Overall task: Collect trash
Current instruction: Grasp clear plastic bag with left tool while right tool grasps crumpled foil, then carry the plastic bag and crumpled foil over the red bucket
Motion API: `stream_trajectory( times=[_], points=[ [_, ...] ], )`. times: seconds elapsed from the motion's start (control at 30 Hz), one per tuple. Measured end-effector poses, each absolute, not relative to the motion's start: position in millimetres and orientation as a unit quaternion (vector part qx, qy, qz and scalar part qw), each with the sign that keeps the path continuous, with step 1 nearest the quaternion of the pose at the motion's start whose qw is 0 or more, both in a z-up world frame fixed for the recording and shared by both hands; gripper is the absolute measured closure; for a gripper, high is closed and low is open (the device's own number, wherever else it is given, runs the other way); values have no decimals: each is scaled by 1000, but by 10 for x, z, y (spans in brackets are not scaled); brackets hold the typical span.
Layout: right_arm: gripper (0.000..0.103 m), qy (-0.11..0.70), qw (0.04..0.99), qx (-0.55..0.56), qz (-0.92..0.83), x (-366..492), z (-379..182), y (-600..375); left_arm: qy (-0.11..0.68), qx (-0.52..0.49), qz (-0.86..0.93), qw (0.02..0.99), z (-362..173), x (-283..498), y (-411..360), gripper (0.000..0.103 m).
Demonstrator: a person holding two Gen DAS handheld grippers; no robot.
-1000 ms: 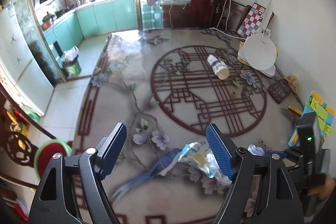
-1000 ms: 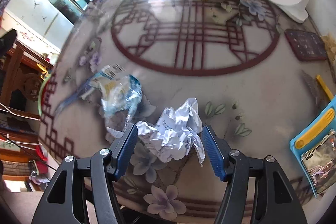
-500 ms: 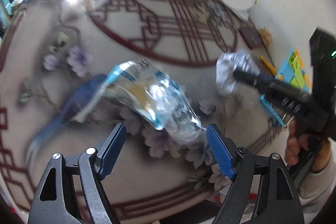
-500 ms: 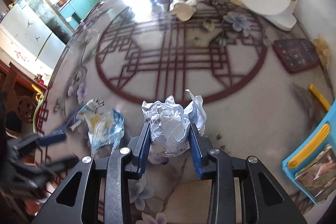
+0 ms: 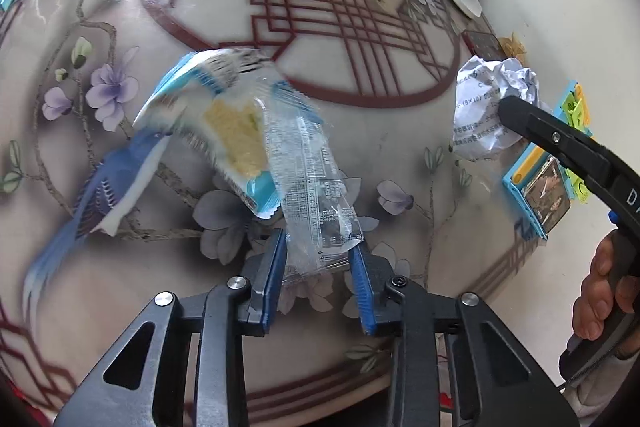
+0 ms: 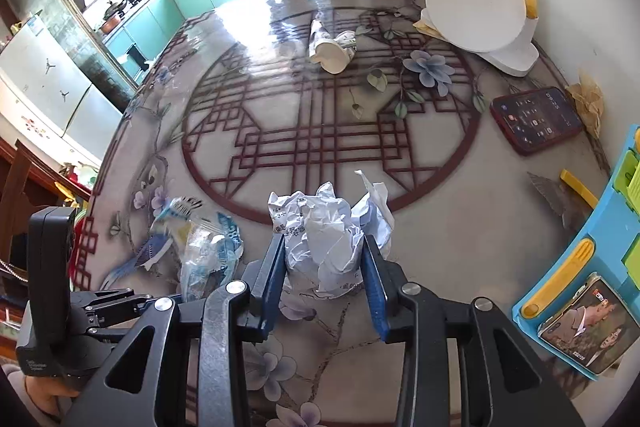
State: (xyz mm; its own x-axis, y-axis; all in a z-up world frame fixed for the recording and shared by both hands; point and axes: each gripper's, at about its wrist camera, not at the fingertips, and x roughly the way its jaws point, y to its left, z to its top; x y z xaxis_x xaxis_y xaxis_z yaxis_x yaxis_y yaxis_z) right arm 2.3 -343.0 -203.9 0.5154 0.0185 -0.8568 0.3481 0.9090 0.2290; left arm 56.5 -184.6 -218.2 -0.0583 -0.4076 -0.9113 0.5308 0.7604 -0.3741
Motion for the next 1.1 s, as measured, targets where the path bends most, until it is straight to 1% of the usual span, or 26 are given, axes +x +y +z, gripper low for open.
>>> stream_trajectory(
  times=[0.23, 0.8, 1.1],
  points=[
    [68, 483, 854, 171, -90, 120, -1970, -3281, 615, 51, -329, 715, -1990, 618, -1671, 77],
    [68, 467, 868, 155, -69, 351, -1711, -2951, 553, 16, -308, 774, -1452, 840, -1201, 77],
    [68, 461, 873, 145, -59, 445, -1610, -2690, 537, 4, -281, 795, -1335, 976, -854, 77]
  ],
)
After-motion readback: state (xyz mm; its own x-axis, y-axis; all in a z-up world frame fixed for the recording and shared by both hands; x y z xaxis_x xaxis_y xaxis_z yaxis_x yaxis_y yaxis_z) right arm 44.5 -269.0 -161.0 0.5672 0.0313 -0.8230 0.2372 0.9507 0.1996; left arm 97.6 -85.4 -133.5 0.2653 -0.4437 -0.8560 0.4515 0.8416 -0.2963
